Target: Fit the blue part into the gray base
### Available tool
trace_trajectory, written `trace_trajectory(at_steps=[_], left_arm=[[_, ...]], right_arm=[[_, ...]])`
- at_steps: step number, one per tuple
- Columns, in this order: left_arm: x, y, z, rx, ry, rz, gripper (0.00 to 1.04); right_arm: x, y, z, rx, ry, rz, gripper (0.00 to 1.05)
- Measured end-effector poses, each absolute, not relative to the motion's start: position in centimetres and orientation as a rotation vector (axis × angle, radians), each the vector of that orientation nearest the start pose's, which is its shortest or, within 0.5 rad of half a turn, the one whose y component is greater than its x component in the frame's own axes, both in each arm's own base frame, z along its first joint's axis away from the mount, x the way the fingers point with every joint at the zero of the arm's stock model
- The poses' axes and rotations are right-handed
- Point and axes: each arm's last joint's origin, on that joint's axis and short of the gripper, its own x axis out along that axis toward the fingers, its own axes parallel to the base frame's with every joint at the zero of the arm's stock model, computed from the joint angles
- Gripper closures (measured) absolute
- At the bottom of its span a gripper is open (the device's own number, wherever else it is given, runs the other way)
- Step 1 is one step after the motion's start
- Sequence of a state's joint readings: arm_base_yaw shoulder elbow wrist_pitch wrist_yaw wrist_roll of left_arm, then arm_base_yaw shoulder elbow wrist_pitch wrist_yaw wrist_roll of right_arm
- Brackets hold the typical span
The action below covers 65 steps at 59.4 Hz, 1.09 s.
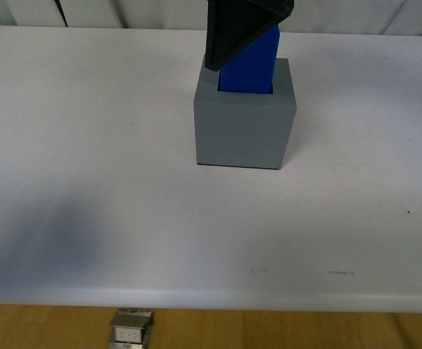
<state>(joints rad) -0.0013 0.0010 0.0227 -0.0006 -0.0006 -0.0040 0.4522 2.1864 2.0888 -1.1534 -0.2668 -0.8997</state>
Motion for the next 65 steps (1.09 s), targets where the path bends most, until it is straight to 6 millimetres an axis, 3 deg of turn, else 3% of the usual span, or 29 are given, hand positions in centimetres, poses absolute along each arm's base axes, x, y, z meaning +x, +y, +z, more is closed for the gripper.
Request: trace_trajectory(at_steps=[16,28,37,52,65], left_arm=[[9.6,0.0,17.1,-0.004,-0.021,-0.001,0.06],[9.6,0.0,17.1,-0.004,-0.021,-0.001,0.06],[9.6,0.0,17.1,-0.004,-0.021,0.0,0.06],[9.6,0.0,17.1,-0.004,-0.021,-0.001,0.06],[9.6,0.0,17.1,-0.004,-0.021,-0.001,0.06]], right_arm=[[39.8,19.8,28.8,-0.81,0.845,1.13,0.09],[38.1,17.3,32.1,-0.719,0.744,1.013,0.09],[37.1,15.0,33.0,-0.616,0.691,0.909,0.09],[34.0,9.8,31.8,-0.419,0.598,0.615,0.09],[30.2,5.3,27.2,-0.276,0.582,0.302,0.09]])
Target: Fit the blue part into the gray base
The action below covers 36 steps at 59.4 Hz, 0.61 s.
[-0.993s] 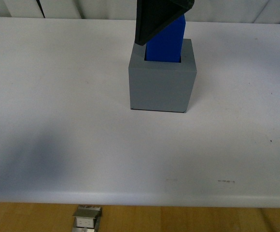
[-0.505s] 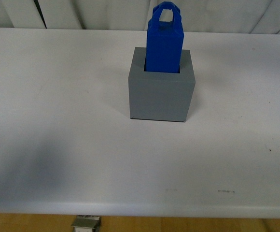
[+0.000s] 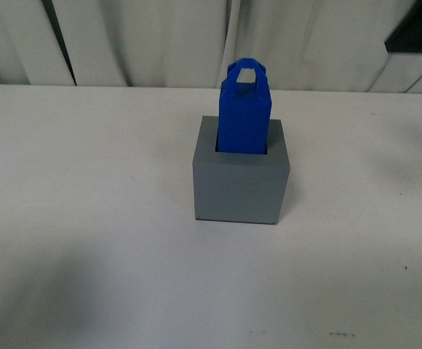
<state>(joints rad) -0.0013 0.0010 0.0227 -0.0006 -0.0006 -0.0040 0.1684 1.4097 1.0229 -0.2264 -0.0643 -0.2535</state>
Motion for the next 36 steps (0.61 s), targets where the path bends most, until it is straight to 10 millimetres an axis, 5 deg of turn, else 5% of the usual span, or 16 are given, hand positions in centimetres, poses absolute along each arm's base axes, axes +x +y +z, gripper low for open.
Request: trace_trajectory(at_steps=[8,24,33,36], left_arm=[[9.6,0.0,17.1,-0.004,-0.021,-0.001,0.06],[9.6,0.0,17.1,-0.004,-0.021,-0.001,0.06],[9.6,0.0,17.1,-0.004,-0.021,-0.001,0.06],[9.6,0.0,17.1,-0.004,-0.021,-0.001,0.06]], right_arm=[[26.8,3.0,24.3,-0.173,0.584,0.174,0.09],[22.0,1.2,21.7,-0.035,0.456,0.043,0.09],[21.0,0.7,20.7,-0.002,0.444,0.006,0.09],[20.9,0.3,20.0,0.005,0.291,0.016,0.19]])
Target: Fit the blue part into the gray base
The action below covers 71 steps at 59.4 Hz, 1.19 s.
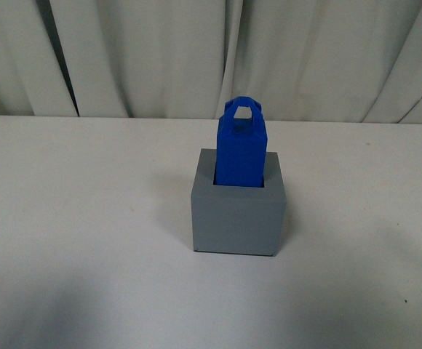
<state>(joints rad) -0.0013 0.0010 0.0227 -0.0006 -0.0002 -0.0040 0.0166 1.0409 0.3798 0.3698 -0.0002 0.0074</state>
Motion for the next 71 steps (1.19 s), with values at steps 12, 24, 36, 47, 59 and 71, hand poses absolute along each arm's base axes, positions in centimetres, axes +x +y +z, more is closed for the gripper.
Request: trace_trajectory(at_steps=[12,24,36,47,59,71], left_arm=[[9.6,0.0,17.1,-0.004,-0.021,-0.001,0.06],[9.6,0.0,17.1,-0.004,-0.021,-0.001,0.06],[9.6,0.0,17.1,-0.004,-0.021,0.0,0.06],[9.6,0.0,17.1,-0.004,-0.021,-0.001,0.06],[9.6,0.0,17.1,-0.004,-0.021,-0.001,0.06],[9.6,0.0,17.1,-0.004,-0.021,-0.001,0.06]], right_arm=[[18.1,0.0,19.4,0.004,0.0,-0.001,0.6],[15.8,0.0,18.0,0.002,0.011,-0.001,1.03],[14.5,0.0,17.5,0.001,0.009,0.0,1.03],[13.5,0.0,16.4,0.001,0.012,0.0,1.03],[12.7,0.0,16.7,0.001,-0.004,0.0,1.03],[12.1,0.0,16.8,0.001,-0.007,0.0,1.03]])
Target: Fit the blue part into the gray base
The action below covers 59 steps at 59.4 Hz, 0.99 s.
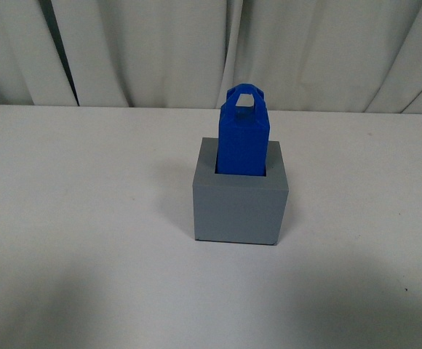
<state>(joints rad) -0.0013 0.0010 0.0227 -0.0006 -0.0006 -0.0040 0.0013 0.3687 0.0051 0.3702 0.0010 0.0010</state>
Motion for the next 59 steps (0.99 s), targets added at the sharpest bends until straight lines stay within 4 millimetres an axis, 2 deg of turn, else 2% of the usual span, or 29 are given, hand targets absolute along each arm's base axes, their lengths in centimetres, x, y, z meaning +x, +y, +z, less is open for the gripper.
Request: trace_trajectory(at_steps=[35,43,57,59], left_arm=[[9.6,0.0,17.1,-0.004,-0.021,-0.001,0.06],[9.6,0.0,17.1,-0.004,-0.021,0.0,0.06],[9.6,0.0,17.1,-0.004,-0.021,-0.001,0.06],[9.6,0.0,17.1,-0.004,-0.021,-0.001,0.06]], right_arm=[[10.8,0.0,16.8,0.001,-0.009,0.002,1.03],[9.9,0.0,16.5,0.001,0.008,0.003,1.03],[9.8,0.0,16.5,0.001,-0.003,0.002,1.03],[9.8,0.0,16.5,-0.001,-0.003,0.003,0.97]])
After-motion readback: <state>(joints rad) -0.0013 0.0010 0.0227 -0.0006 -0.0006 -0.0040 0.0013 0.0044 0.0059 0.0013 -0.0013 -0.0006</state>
